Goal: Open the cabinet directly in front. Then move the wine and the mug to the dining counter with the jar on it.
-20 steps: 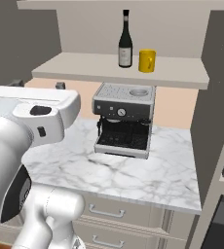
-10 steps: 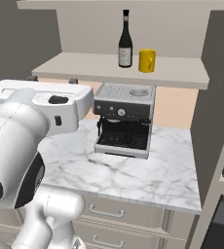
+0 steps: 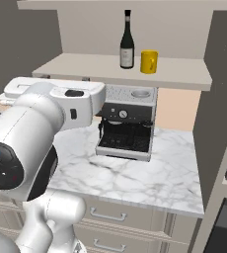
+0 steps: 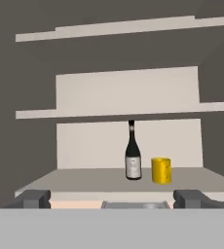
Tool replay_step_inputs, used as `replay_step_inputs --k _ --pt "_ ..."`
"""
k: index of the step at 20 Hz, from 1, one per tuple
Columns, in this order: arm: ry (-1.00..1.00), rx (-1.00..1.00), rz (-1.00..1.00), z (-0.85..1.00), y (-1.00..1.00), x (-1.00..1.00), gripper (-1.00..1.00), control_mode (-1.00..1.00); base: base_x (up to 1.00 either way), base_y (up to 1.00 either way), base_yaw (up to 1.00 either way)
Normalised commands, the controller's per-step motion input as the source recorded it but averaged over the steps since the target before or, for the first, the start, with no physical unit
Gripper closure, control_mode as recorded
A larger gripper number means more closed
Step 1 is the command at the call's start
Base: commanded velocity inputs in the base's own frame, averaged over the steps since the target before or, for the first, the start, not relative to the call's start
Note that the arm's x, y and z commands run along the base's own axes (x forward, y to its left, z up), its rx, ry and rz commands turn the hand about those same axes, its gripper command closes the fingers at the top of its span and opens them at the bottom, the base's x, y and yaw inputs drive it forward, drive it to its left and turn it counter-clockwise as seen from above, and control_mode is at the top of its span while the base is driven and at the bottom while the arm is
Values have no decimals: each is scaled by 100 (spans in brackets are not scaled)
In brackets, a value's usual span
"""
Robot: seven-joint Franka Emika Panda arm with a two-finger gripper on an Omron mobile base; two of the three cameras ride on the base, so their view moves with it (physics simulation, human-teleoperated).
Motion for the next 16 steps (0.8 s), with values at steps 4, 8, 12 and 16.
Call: replay_step_inputs --k 4,8,12,16 --pt "0 -1 0 -17 0 19 -100 -100 0 0 0" --pt "0 0 0 -14 -3 16 -100 -100 0 0 0" --pt "0 0 0 0 -11 13 -100 -100 0 0 0" --pt "0 0 0 0 -15 11 -100 -100 0 0 0"
